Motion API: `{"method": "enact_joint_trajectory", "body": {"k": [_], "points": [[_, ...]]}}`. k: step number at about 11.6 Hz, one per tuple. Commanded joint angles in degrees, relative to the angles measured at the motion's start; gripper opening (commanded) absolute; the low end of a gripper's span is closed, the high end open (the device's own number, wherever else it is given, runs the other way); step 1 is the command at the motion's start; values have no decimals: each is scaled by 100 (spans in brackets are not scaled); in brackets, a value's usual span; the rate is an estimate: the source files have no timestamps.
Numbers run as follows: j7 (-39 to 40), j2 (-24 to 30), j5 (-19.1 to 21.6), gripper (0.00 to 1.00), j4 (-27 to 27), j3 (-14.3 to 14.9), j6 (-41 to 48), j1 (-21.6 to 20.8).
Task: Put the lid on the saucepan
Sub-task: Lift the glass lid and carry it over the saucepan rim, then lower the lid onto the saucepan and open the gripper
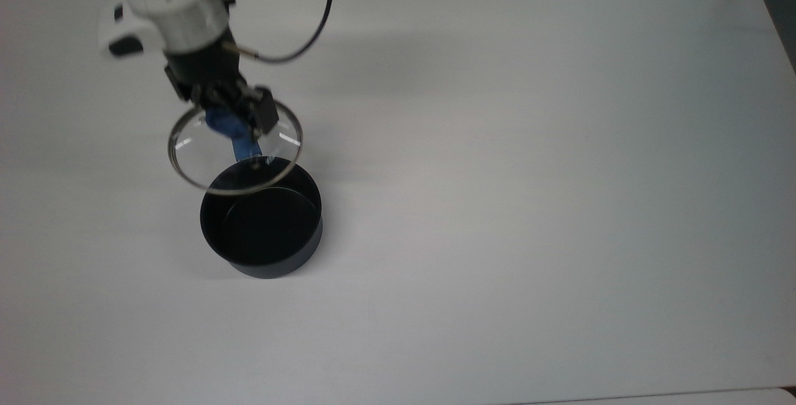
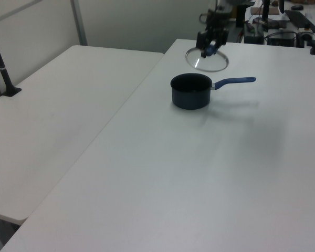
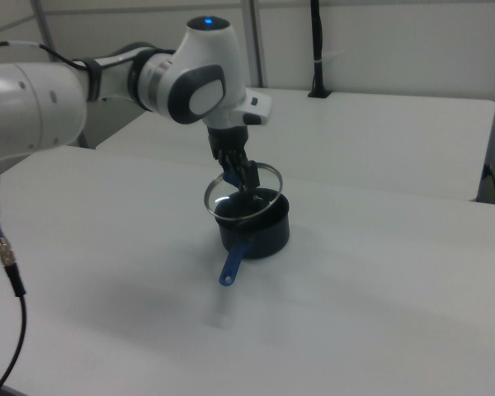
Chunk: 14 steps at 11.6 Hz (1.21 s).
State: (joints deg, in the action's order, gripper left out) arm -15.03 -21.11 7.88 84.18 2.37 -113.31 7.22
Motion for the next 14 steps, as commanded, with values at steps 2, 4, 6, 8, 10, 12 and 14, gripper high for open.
{"method": "enact_joint_trajectory", "body": {"k": [2, 4, 6, 8, 10, 12, 14], "points": [[-62, -895, 100, 0, -903, 176, 178, -239], [-140, -983, 100, 0, -912, 176, 178, -318], [-333, -1123, 91, 0, -921, 167, 21, -327], [-623, -1202, 100, 0, -921, 159, -95, -318], [-650, -1255, 100, 0, -938, 150, -121, -318], [-773, -1422, 100, 1, -1113, 150, -182, -327], [-782, -1440, 100, 1, -1166, 150, -175, -292]]}}
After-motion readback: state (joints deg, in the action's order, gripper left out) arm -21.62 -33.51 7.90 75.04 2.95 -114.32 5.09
